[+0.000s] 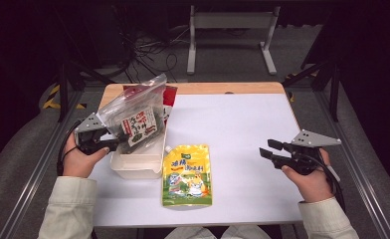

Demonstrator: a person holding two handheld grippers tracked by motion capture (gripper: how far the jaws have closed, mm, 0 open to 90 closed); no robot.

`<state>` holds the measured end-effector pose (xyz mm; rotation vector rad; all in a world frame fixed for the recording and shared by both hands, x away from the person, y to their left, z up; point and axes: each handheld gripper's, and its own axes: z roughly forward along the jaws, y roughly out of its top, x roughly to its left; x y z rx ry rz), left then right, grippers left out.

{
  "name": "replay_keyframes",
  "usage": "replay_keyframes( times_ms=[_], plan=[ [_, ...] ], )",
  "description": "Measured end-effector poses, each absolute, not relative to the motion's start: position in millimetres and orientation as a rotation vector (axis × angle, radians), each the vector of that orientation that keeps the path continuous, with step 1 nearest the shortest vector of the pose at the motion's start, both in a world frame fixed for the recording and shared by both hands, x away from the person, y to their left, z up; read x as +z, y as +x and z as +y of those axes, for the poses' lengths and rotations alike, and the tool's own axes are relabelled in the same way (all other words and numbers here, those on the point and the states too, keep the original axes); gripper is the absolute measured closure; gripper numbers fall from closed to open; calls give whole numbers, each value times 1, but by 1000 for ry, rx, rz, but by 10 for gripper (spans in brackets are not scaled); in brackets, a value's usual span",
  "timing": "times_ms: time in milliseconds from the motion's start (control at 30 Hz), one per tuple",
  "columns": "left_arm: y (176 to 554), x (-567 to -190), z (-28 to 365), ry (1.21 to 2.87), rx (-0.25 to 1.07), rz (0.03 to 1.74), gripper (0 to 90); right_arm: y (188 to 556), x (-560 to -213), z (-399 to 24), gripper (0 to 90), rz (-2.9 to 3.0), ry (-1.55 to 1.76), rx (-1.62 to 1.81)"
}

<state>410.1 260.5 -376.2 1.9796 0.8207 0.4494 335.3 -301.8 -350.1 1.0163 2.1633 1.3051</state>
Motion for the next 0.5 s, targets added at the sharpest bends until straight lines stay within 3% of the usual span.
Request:
replay_keyframes(
  times_ms=[167, 500],
  plan=[
    [403, -372, 267, 1926, 482, 851, 294, 336, -351, -302, 532, 2169, 1020, 1299],
    [380, -358, 265, 1876, 466, 822, 204, 336, -351, -300, 525, 2172, 1018, 1302]
  ],
)
